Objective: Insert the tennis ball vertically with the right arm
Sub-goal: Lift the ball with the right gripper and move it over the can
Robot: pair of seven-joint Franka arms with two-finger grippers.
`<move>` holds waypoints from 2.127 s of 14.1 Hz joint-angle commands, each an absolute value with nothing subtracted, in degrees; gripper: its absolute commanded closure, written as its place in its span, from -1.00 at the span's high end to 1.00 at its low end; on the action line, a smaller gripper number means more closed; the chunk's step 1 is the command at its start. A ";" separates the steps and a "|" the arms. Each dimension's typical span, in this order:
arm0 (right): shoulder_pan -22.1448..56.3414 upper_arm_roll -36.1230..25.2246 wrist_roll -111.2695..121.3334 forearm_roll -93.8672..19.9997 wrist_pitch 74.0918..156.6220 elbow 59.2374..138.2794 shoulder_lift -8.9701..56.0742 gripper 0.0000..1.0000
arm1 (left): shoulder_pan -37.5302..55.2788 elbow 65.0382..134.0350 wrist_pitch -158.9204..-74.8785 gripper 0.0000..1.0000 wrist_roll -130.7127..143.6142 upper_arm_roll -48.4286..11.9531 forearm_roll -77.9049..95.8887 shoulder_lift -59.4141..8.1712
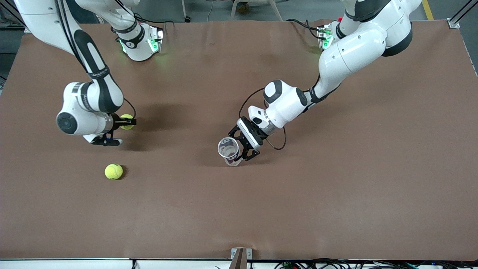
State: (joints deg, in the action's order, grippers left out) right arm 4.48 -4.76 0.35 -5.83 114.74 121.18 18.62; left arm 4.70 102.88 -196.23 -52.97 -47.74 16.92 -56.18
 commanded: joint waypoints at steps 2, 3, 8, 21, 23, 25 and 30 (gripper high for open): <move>5.62 -5.01 -0.09 -7.11 98.10 101.64 18.46 -0.16 | 3.69 105.21 -196.44 0.46 -53.79 -48.08 16.44 -55.72; 6.76 -5.01 -0.09 -8.42 97.65 99.51 18.46 -0.16 | 3.69 105.21 -196.44 0.46 -53.79 -48.08 16.44 -55.72; 12.56 -5.10 -0.52 -25.54 98.35 89.85 21.87 -0.17 | 3.25 105.21 -196.35 0.46 -53.79 -49.04 16.44 -55.72; 28.91 -5.10 -29.69 -35.95 118.03 84.82 26.89 -0.17 | 3.25 105.29 -196.35 0.46 -53.79 -49.04 16.44 -55.90; 29.35 -5.10 -32.24 -36.12 118.91 83.59 28.38 -0.17 | 3.34 105.29 -196.35 0.46 -53.79 -49.04 16.44 -55.81; 30.49 -5.01 -35.76 -36.12 119.00 81.05 30.05 -0.17 | 3.34 105.29 -196.35 0.46 -53.79 -49.04 16.44 -55.81; 33.83 -5.10 -40.17 -37.53 120.31 78.84 33.04 -0.17 | 3.25 105.29 -196.26 0.47 -53.79 -49.48 16.44 -55.81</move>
State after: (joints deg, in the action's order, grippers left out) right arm 32.15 -4.44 -38.59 -35.80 119.59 80.73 31.21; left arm 4.32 103.72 -196.30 -53.00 -48.35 16.91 -56.05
